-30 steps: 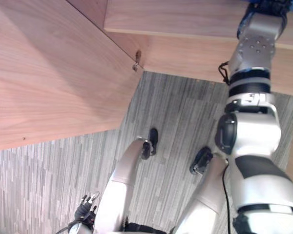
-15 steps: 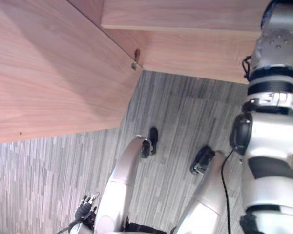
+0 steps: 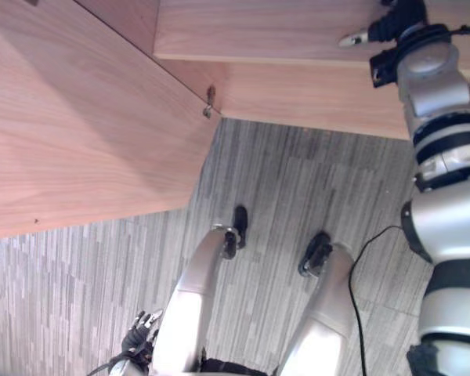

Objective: Walk over to the cabinet, pick up the folder, carry it to the office cabinet, place the folder inside the office cabinet, then close the office cabinet door

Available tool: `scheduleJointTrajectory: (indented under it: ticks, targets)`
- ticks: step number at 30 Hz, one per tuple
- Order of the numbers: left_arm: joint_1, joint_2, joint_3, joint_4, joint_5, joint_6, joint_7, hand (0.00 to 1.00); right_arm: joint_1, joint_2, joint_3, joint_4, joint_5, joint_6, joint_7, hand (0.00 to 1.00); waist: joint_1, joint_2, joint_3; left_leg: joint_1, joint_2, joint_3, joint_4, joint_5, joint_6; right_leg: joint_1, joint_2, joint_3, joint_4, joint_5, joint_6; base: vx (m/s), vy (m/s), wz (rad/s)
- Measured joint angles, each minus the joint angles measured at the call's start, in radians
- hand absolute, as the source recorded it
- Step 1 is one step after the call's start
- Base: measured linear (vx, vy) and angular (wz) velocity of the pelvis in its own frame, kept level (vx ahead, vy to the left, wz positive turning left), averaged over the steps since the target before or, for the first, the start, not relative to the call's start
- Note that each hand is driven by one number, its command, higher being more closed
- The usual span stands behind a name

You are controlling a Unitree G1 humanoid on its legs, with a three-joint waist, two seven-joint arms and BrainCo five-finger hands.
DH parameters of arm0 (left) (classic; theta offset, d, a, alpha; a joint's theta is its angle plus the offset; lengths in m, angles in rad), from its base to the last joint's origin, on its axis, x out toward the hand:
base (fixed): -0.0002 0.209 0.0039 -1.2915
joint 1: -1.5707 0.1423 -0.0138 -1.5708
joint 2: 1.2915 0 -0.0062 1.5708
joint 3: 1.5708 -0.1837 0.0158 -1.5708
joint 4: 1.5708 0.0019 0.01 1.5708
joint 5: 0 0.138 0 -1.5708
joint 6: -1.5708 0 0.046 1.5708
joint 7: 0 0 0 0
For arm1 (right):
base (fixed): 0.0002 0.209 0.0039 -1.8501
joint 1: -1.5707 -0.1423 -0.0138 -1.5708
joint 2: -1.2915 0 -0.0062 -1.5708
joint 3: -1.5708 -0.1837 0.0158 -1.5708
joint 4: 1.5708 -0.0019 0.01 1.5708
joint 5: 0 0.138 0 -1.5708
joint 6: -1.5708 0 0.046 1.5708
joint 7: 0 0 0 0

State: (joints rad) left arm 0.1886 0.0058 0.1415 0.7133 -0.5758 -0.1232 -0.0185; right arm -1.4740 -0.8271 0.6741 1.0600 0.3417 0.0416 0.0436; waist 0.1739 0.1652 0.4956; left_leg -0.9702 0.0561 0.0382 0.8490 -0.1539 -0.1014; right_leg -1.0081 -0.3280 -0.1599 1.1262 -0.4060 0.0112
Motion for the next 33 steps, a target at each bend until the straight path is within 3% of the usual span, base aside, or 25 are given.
scheduleJointTrajectory:
  ticks: [5, 10, 17, 20, 23, 28, 30, 33]
  targets:
    - [0.002, 0.012, 0.000, -0.017, 0.019, 0.000, -0.022, 0.00, 0.054, 0.004, 0.038, 0.019, -0.216, -0.001, 0.051, 0.00, 0.009, -0.031, -0.016, 0.074, 0.003, 0.003, -0.096, 0.031, 0.005, 0.078, 0.012, -0.023, -0.098, 0.038, -0.016, 0.08, 0.010, -0.03]
    - [0.021, 0.019, -0.003, -0.064, 0.018, 0.001, -0.037, 0.00, 0.133, 0.016, 0.081, 0.038, -0.337, -0.001, 0.077, 0.00, 0.012, -0.058, -0.036, 0.157, 0.001, 0.016, -0.175, 0.047, 0.019, 0.163, 0.019, -0.034, -0.191, 0.071, -0.006, 0.09, 0.061, -0.06]
    - [0.073, 0.040, -0.066, -0.204, 0.020, 0.010, -0.057, 0.00, 0.249, 0.071, 0.176, 0.074, -0.565, 0.007, 0.092, 0.00, 0.009, -0.065, -0.068, 0.305, -0.002, 0.055, -0.309, 0.077, 0.039, 0.304, 0.035, -0.034, -0.348, 0.135, 0.019, 0.07, 0.096, -0.13]
    - [0.097, 0.040, -0.074, -0.248, 0.021, 0.018, -0.072, 0.00, 0.316, 0.104, 0.173, 0.075, -0.598, 0.012, 0.093, 0.00, 0.004, -0.066, -0.078, 0.373, -0.002, 0.064, -0.356, 0.086, 0.042, 0.368, 0.044, -0.034, -0.404, 0.152, 0.027, 0.10, 0.076, -0.12]
    - [0.114, 0.040, -0.074, -0.251, 0.023, 0.025, -0.078, 0.00, 0.401, 0.152, 0.172, 0.096, -0.598, 0.030, 0.139, 0.00, 0.000, -0.066, -0.093, 0.430, 0.001, 0.075, -0.399, 0.091, 0.043, 0.422, 0.054, -0.035, -0.452, 0.165, 0.033, 0.10, 0.035, -0.12]
    - [0.117, 0.012, -0.023, -0.190, 0.063, 0.032, -0.075, 0.00, 0.576, 0.343, 0.004, 0.105, -0.571, 0.048, 0.140, 0.00, -0.021, -0.067, -0.105, 0.560, 0.057, 0.131, -0.480, 0.098, 0.041, 0.556, 0.128, -0.027, -0.610, 0.236, 0.035, 0.13, 0.036, -0.43]
    - [0.107, -0.012, 0.020, -0.139, 0.075, 0.032, -0.067, 0.00, 0.661, 0.436, -0.105, 0.101, -0.558, 0.049, 0.120, 0.00, -0.022, -0.072, -0.137, 0.610, 0.084, 0.157, -0.498, 0.097, 0.039, 0.614, 0.161, -0.021, -0.675, 0.262, 0.031, 0.11, 0.007, -0.46]
    - [0.064, -0.040, 0.106, -0.013, 0.099, 0.031, -0.031, 0.00, 0.853, 0.623, -0.340, 0.079, -0.560, 0.040, 0.033, 0.00, -0.015, -0.087, -0.187, 0.698, 0.133, 0.194, -0.499, 0.074, 0.019, 0.714, 0.226, 0.011, -0.770, 0.297, 0.024, 0.09, -0.024, -0.53]
